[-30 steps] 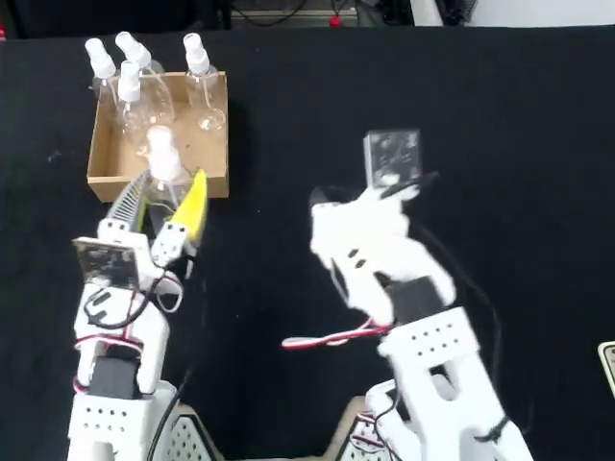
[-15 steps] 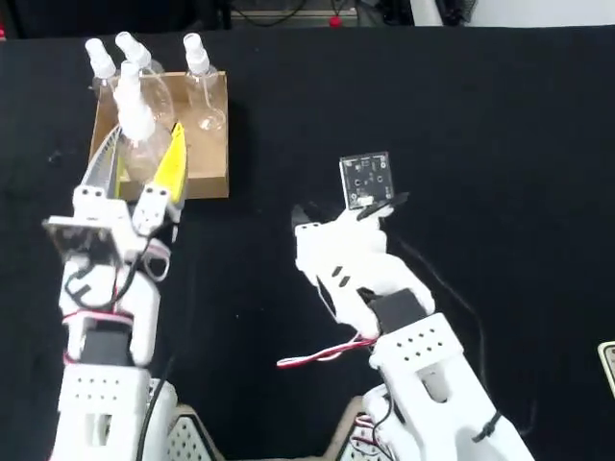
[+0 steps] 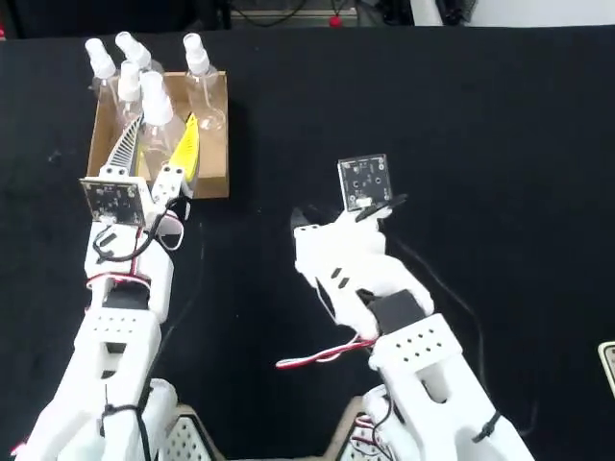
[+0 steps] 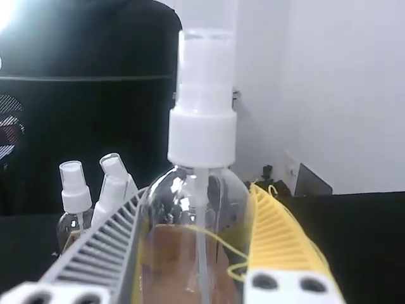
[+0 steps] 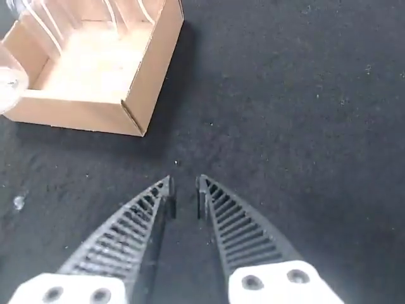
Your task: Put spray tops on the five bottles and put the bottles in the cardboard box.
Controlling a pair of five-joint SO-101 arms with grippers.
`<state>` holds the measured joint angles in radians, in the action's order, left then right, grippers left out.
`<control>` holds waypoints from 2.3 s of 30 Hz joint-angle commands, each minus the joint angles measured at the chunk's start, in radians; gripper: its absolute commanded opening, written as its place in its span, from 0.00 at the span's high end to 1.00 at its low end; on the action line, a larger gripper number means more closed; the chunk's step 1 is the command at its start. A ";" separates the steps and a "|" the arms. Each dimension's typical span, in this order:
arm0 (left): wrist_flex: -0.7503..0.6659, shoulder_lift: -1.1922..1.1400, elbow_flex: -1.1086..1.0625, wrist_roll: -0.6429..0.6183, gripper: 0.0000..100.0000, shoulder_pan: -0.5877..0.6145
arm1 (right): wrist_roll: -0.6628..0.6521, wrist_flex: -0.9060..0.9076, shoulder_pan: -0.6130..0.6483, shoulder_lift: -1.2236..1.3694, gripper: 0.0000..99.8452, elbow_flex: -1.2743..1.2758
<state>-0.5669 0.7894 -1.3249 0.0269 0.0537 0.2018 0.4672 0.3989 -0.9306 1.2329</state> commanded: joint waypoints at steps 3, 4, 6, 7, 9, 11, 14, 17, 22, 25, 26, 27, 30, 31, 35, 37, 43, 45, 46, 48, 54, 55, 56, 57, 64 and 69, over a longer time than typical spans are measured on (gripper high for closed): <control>-0.025 -0.017 0.048 -0.005 0.95 0.013 | 0.005 -0.026 0.012 0.005 0.94 -0.007; -0.028 -0.017 0.045 -0.003 0.95 0.027 | 0.005 -0.026 0.012 0.005 0.94 -0.007; -0.028 -0.017 0.048 -0.003 0.95 0.033 | 0.005 -0.026 0.012 0.007 0.94 -0.007; -0.021 -0.017 0.042 -0.003 0.95 0.033 | 0.005 -0.026 0.012 0.007 0.94 -0.007; -0.028 -0.015 0.007 0.002 0.95 0.033 | 0.005 -0.026 0.012 0.007 0.94 -0.007; -0.028 -0.006 -0.016 0.002 0.95 0.039 | 0.005 -0.026 0.012 0.007 0.94 -0.007; -0.028 -0.017 -0.025 0.000 0.95 0.041 | 0.005 -0.026 0.012 0.007 0.94 -0.007; -0.028 -0.018 -0.010 -0.005 0.95 0.035 | 0.005 -0.026 0.012 0.007 0.94 -0.007; -0.026 -0.052 0.077 -0.006 0.95 0.035 | 0.005 -0.026 0.012 0.007 0.94 -0.007; -0.028 -0.143 0.128 -0.006 0.95 0.039 | 0.005 -0.026 0.012 0.007 0.94 0.001; -0.028 -0.176 0.147 -0.006 0.95 0.041 | 0.005 -0.026 0.012 0.007 0.94 0.002; -0.028 -0.201 0.165 -0.006 0.95 0.041 | 0.005 -0.026 0.012 0.007 0.94 0.002; -0.028 -0.256 0.214 -0.006 0.95 0.041 | 0.005 -0.026 0.012 0.007 0.94 0.002; -0.028 -0.270 0.226 -0.006 0.95 0.039 | 0.005 -0.026 0.012 0.007 0.94 0.002; -0.028 -0.301 0.266 -0.006 0.95 0.035 | 0.005 -0.026 0.012 0.007 0.94 0.002; -0.028 -0.327 0.286 -0.006 0.95 0.035 | 0.005 -0.026 0.012 0.007 0.94 0.002; -0.029 -0.410 0.334 -0.006 0.95 0.033 | 0.005 -0.026 0.012 0.007 0.94 0.002; -0.029 -0.430 0.352 -0.006 0.95 0.033 | 0.005 -0.026 0.012 0.007 0.94 0.002; -0.029 -0.437 0.358 -0.003 0.95 0.033 | 0.005 -0.026 0.012 0.007 0.94 0.002; -0.029 -0.448 0.360 0.002 0.95 0.033 | 0.005 -0.026 0.012 0.007 0.94 0.002; -0.029 -0.457 0.349 0.002 0.95 0.035 | 0.005 -0.026 0.012 0.007 0.94 0.001; -0.029 -0.457 0.351 0.003 0.95 0.035 | 0.005 -0.026 0.012 0.007 0.94 0.001; -0.029 -0.457 0.355 0.003 0.95 0.035 | 0.005 -0.026 0.012 0.007 0.94 0.001; -0.029 -0.457 0.363 0.003 0.95 0.036 | 0.005 -0.026 0.012 0.007 0.94 0.001; -0.092 -0.462 0.374 -0.006 0.95 0.035 | 0.005 -0.028 0.012 0.007 0.94 0.001; -0.423 -0.585 0.334 0.003 0.95 0.039 | 0.003 -0.028 0.012 0.007 0.94 0.001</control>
<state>-0.7388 0.2754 -1.0088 0.0269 0.0859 0.2018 0.4672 0.3989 -0.9306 1.2421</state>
